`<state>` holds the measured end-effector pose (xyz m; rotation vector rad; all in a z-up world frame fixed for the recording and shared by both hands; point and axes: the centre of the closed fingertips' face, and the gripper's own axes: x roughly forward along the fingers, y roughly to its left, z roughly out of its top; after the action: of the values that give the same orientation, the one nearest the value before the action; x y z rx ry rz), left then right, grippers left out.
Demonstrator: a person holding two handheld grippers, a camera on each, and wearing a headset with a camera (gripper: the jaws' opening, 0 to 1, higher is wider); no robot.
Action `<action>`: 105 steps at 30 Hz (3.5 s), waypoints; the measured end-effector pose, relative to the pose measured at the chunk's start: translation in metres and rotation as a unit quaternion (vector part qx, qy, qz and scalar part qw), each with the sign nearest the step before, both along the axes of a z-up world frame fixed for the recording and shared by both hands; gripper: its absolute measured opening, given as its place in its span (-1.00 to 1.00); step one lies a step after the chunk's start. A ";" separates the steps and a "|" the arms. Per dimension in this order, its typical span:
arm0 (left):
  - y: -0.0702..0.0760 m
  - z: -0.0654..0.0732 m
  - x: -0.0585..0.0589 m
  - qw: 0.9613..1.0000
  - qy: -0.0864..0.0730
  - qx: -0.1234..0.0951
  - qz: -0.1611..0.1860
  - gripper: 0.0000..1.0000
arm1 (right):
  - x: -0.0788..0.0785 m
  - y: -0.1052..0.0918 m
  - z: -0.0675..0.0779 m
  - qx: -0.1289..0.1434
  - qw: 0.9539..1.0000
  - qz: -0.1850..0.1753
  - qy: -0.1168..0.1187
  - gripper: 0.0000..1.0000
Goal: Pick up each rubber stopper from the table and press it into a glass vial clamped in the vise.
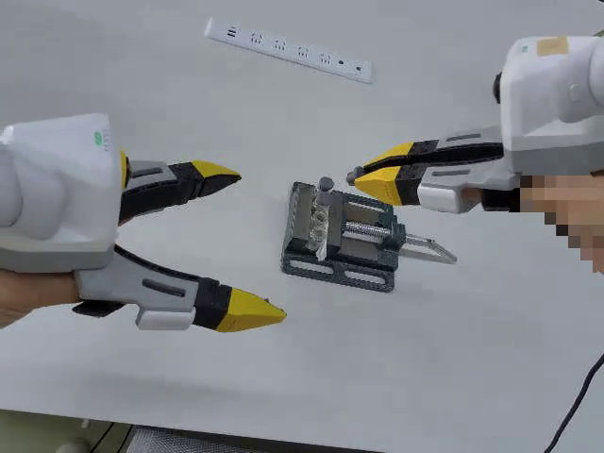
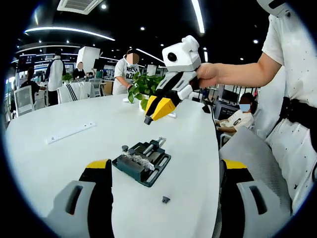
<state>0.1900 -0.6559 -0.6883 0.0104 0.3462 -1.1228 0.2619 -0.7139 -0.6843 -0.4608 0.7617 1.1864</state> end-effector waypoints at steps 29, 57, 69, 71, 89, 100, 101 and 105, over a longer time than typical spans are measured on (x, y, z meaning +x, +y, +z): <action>0.001 -0.027 0.000 0.999 -0.008 0.031 -0.006 0.98 | 0.018 -0.001 -0.087 -0.160 0.984 0.072 0.009 -0.88; 0.000 -0.027 -0.002 1.000 -0.003 0.016 -0.009 0.97 | 0.017 0.000 -0.096 -0.198 0.976 0.086 0.023 -0.88; -0.003 -0.026 0.000 1.000 -0.001 0.012 -0.010 0.96 | 0.019 0.001 -0.097 -0.202 0.975 0.086 0.028 -0.87; -0.003 -0.026 0.000 1.000 0.000 0.010 -0.009 0.96 | 0.019 0.001 -0.097 -0.201 0.975 0.086 0.027 -0.87; -0.004 -0.030 -0.004 1.000 0.008 0.009 -0.010 0.93 | 0.019 0.004 -0.098 -0.253 0.961 0.114 0.002 -0.89; -0.006 -0.031 -0.005 1.000 0.011 0.008 -0.010 0.92 | 0.019 0.003 -0.100 -0.275 0.953 0.125 0.000 -0.90; -0.006 -0.031 -0.005 1.000 0.011 0.008 -0.009 0.91 | 0.020 0.002 -0.100 -0.270 0.955 0.120 0.005 -0.90; -0.008 -0.030 -0.004 1.000 0.011 0.006 -0.010 0.91 | 0.020 0.002 -0.101 -0.253 0.961 0.106 0.019 -0.90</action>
<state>0.1859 -0.6637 -0.7187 0.0124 0.3731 -1.1413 0.2817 -0.7122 -0.7850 -0.9643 1.0748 1.1958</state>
